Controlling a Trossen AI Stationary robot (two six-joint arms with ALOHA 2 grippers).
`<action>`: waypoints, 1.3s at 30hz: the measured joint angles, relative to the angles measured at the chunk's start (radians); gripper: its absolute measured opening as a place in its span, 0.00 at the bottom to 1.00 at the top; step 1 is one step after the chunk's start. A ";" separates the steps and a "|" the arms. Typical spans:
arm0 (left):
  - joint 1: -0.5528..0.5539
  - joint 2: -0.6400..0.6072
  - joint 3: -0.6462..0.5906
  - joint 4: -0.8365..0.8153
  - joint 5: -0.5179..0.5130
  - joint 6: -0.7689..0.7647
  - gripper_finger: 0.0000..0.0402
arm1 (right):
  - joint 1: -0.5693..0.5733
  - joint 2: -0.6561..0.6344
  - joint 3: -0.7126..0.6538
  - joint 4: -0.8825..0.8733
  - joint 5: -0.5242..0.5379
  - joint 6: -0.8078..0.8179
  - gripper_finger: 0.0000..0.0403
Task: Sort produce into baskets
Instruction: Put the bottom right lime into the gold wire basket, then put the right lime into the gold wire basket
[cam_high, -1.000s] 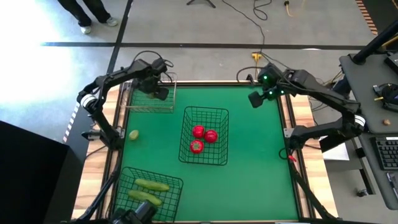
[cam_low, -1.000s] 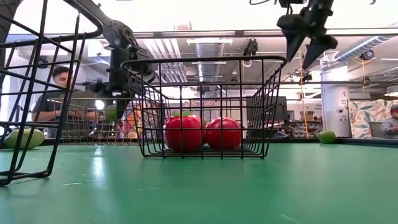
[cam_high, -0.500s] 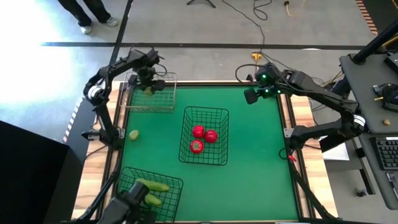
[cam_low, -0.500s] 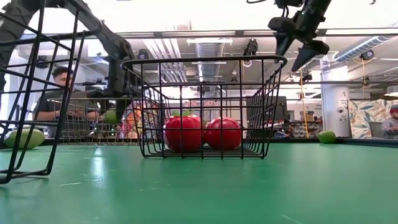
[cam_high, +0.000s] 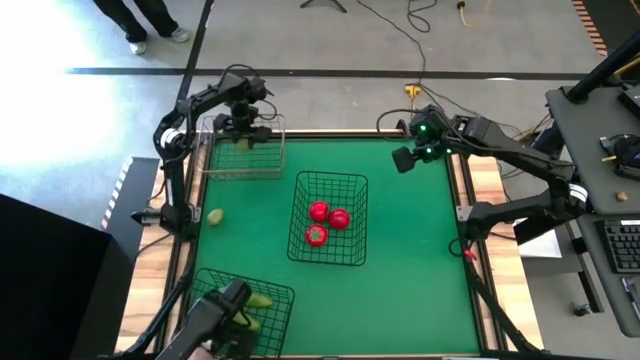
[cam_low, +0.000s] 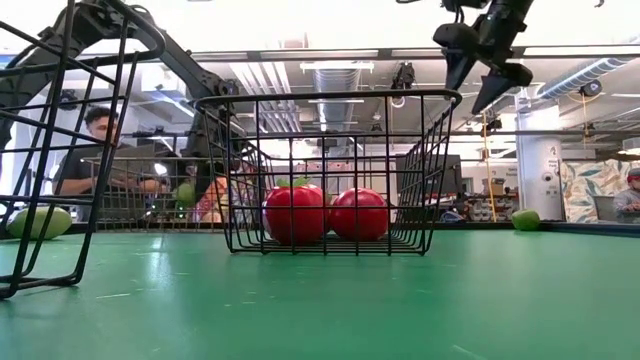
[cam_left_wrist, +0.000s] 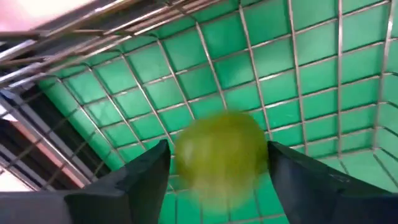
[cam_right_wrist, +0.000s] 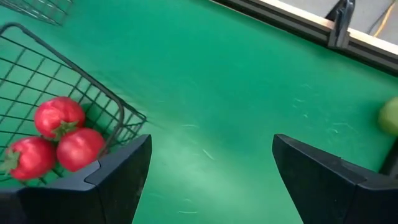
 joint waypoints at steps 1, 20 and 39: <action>0.000 -0.002 -0.002 -0.001 -0.007 0.005 0.63 | 0.000 0.000 0.000 -0.004 0.001 0.000 0.81; -0.126 -0.399 -0.018 0.025 -0.005 0.009 0.71 | -0.335 0.395 -0.013 0.001 0.299 -0.220 0.81; -0.587 -0.606 -0.027 0.570 -0.204 -0.107 0.71 | -0.428 0.730 0.105 -0.091 0.527 -0.415 0.57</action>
